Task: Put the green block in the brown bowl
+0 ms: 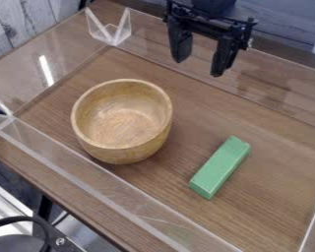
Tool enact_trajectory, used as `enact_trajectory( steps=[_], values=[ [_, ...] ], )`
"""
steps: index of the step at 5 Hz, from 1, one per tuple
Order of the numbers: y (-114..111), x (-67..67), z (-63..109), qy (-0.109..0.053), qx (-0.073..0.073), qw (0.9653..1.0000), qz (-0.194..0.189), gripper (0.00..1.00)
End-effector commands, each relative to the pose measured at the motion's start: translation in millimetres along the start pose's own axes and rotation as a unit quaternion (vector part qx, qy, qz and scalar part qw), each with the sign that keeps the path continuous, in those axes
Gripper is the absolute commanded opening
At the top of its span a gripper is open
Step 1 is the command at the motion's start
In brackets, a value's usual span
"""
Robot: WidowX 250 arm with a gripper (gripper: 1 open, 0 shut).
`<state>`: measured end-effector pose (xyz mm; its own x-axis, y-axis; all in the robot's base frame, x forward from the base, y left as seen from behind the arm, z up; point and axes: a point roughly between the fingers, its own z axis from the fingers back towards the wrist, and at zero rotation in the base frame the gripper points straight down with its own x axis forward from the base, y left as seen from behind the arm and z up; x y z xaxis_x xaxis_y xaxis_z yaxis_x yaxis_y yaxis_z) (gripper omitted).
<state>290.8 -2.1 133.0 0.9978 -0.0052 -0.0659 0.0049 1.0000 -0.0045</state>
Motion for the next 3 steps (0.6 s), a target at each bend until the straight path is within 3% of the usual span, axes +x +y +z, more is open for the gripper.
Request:
enact_trajectory(
  steps=[1,3],
  values=[
    [-11.9,-10.6,-7.5,0.008,0.000,0.9999,-0.014,1.00],
    [-55.5,-32.1,-23.3,0.007,-0.002,0.9982,-0.060,1.00]
  ],
)
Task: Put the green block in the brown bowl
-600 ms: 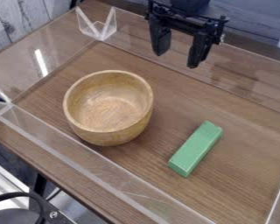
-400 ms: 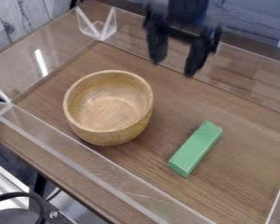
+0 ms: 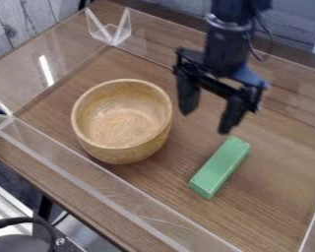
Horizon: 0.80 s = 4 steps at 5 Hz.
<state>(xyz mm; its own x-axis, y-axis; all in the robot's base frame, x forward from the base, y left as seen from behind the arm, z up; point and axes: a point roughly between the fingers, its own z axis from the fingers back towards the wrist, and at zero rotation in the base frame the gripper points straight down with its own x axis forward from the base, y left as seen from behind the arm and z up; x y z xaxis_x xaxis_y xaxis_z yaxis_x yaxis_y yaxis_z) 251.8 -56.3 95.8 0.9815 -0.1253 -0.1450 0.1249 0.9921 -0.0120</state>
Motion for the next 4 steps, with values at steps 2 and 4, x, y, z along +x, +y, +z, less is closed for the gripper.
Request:
enact_trajectory(
  steps=[2,4],
  values=[
    [-28.7,5.7,-3.6,-0.029,-0.002,0.9994,-0.018,1.00],
    [-31.8,12.6,-30.8,-0.025,-0.001,0.9995,-0.018,1.00]
  ],
)
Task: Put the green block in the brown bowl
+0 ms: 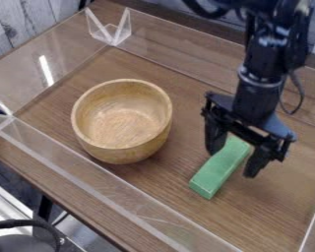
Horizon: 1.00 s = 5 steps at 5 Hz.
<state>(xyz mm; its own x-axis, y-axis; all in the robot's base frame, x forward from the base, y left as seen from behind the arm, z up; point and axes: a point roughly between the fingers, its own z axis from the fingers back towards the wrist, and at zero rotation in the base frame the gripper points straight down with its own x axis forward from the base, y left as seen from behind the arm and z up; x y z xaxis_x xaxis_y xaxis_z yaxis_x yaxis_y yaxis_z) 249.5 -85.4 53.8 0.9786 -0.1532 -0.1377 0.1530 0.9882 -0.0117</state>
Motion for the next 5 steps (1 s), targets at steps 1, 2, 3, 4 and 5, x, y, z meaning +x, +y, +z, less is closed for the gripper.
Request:
enact_trajectory(
  steps=[1,2,3,4,5],
  values=[
    [-1.8,7.5,-1.0,-0.022,-0.007,0.9997,0.001,1.00],
    [-1.3,8.0,-8.4,-0.025,-0.008,0.9996,0.004,1.00],
    [-1.8,4.7,-7.1,-0.033,-0.009,0.9994,0.003,1.00],
    [-3.4,0.6,-2.5,-0.040,-0.010,0.9992,0.003,1.00],
    [-5.3,-0.9,1.7,-0.049,-0.010,0.9987,0.000,1.00]
  ],
)
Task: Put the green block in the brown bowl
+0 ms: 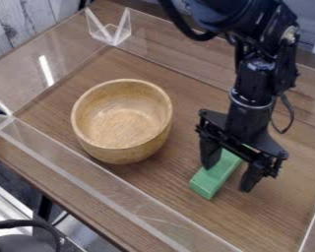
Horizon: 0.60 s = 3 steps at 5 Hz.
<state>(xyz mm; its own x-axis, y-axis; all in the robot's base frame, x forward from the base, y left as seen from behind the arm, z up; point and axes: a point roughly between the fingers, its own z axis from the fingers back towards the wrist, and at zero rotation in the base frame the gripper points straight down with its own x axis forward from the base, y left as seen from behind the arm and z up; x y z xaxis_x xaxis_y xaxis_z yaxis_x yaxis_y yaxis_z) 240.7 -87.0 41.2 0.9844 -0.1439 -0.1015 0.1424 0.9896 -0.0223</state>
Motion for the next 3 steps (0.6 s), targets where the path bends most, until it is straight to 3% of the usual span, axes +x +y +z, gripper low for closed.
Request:
enact_trajectory(
  steps=[1,3],
  values=[
    [-4.2,6.8,15.3,-0.036,-0.004,0.9993,-0.007,1.00],
    [-4.8,8.4,12.3,-0.041,-0.004,0.9991,-0.005,1.00]
  ],
)
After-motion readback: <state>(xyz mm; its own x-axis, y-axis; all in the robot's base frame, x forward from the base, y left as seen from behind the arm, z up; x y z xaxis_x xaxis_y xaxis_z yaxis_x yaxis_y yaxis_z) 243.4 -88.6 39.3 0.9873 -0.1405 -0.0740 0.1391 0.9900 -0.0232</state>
